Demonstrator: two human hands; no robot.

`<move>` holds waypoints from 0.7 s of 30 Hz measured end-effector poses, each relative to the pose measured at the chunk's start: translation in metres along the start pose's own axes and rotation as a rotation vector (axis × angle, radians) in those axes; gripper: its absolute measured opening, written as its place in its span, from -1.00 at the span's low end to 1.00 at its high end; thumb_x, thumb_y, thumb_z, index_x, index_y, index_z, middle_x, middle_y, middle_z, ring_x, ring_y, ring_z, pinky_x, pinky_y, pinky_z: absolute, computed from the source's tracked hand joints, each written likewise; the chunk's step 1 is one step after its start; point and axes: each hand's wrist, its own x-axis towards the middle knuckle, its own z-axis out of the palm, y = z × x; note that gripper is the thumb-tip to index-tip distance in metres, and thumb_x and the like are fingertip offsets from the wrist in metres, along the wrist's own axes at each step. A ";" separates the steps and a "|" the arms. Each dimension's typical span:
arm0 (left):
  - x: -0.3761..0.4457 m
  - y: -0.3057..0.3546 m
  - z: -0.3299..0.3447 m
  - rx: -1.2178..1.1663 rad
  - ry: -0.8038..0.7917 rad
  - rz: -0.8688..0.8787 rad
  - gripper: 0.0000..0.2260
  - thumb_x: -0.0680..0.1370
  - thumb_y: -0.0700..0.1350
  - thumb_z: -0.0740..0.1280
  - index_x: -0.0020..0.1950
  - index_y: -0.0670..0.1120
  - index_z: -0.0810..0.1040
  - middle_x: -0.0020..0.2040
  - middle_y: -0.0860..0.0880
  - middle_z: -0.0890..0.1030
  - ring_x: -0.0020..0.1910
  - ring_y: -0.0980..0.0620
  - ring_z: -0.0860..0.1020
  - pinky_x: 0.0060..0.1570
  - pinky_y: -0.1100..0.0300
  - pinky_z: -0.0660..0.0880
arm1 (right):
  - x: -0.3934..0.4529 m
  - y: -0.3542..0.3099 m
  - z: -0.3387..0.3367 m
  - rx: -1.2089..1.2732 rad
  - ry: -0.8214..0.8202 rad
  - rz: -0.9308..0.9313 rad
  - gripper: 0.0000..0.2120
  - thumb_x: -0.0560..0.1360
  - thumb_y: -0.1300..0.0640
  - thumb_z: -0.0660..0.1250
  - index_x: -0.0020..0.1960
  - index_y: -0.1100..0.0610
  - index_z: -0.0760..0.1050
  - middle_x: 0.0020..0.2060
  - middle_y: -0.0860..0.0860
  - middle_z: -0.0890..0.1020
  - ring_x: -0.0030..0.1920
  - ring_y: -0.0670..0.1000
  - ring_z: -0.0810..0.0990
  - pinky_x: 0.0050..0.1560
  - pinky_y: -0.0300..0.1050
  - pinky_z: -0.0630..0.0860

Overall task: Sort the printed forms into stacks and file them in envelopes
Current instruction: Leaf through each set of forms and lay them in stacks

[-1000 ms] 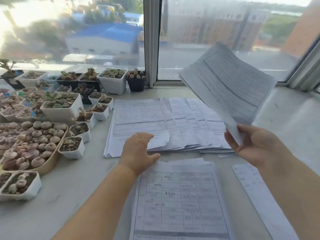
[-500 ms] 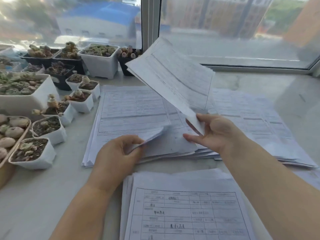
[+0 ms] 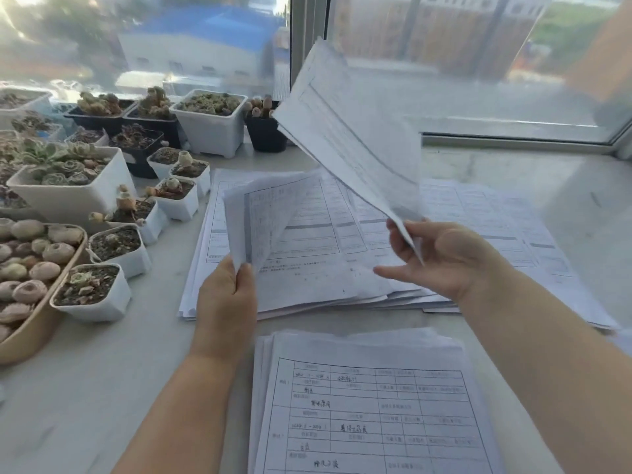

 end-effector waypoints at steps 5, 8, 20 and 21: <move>-0.001 0.000 0.000 -0.062 -0.029 -0.006 -0.76 0.63 -0.22 0.16 -0.17 0.03 0.46 -0.26 0.12 0.53 -0.31 0.41 0.47 -0.36 0.53 0.33 | 0.016 0.021 0.024 -0.014 -0.004 0.086 -0.90 0.59 0.32 0.21 0.05 0.22 0.47 -0.28 0.09 0.62 -0.34 -0.02 0.65 0.01 0.39 0.51; -0.002 -0.002 0.001 -0.027 -0.102 0.024 -0.85 0.60 -0.14 0.24 -0.13 0.03 0.53 -0.24 0.03 0.59 -0.26 0.26 0.49 -0.31 0.44 0.37 | 0.025 0.030 0.035 0.037 -0.021 0.110 -0.89 0.57 0.35 0.20 0.06 0.23 0.46 -0.31 0.09 0.63 -0.37 -0.01 0.66 -0.33 0.05 0.59; -0.002 -0.005 0.007 0.175 0.077 0.109 -0.83 0.62 -0.21 0.18 -0.16 -0.12 0.46 -0.32 0.09 0.50 -0.32 0.11 0.45 -0.31 0.51 0.29 | 0.022 0.008 0.040 0.177 0.073 -0.175 -0.78 0.57 0.38 0.17 -0.04 0.12 0.53 -0.14 0.08 0.65 -0.15 0.05 0.64 -0.15 0.12 0.64; 0.001 -0.004 0.005 0.065 0.143 0.023 -0.80 0.63 -0.19 0.18 -0.19 -0.12 0.43 -0.37 0.07 0.45 -0.37 0.10 0.41 -0.38 0.44 0.28 | 0.020 0.004 0.033 0.150 0.148 -0.257 -0.72 0.55 0.41 0.16 -0.05 0.09 0.54 -0.09 0.08 0.66 -0.10 0.08 0.65 -0.13 0.08 0.65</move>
